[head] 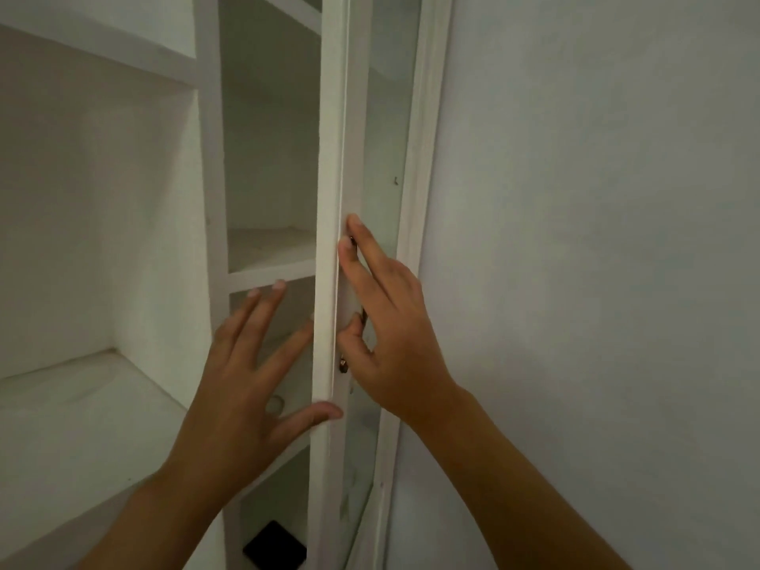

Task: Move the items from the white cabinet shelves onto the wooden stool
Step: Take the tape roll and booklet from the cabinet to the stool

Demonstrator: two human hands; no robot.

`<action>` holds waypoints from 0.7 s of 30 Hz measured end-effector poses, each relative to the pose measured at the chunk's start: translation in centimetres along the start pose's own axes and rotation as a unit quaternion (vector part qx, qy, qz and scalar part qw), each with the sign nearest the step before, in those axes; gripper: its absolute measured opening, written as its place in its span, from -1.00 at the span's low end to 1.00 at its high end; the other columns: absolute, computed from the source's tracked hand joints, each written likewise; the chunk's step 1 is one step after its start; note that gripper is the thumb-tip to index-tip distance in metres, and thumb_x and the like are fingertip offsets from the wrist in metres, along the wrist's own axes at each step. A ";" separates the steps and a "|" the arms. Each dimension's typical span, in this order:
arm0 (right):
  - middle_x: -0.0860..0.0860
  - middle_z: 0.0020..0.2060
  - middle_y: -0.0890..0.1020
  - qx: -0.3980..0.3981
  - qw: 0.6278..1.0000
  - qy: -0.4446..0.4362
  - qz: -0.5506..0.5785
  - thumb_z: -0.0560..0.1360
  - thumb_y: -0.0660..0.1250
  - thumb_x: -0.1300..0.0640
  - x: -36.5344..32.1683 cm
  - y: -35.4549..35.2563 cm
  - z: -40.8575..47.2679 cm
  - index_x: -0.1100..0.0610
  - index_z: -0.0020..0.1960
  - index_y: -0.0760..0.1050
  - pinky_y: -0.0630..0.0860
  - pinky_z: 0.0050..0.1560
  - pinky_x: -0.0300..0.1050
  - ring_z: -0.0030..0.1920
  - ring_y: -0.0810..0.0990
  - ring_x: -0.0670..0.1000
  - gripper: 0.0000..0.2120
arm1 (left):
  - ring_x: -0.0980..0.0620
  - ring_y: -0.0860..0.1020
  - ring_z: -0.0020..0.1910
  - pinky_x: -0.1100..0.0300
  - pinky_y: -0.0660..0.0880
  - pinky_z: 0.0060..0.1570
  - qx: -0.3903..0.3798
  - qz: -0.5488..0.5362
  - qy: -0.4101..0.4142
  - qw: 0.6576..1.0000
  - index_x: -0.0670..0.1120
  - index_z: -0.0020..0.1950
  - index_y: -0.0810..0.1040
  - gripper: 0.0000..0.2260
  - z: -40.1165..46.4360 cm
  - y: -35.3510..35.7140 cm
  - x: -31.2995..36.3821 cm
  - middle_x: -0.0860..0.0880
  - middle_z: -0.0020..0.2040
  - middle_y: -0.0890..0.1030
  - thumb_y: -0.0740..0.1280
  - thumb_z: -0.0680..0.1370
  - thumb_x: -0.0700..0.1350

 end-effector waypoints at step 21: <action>0.12 0.66 0.23 -0.027 0.962 0.050 -0.267 0.70 0.34 0.01 3.8 -15.6 -7.5 0.18 0.63 0.31 0.18 0.62 0.19 0.69 0.13 0.07 -0.43 | -0.11 0.27 0.60 -0.39 0.40 0.40 -0.022 -0.217 0.070 0.973 0.01 0.67 0.21 -0.14 4.4 10.7 13.2 -0.04 0.66 0.26 0.24 0.51 0.48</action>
Point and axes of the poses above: each hand's wrist, its own z-axis towards the middle knuckle, its own y-axis out of the palm, x = y × z, the point moved 1 cm from there along z, towards the middle knuckle
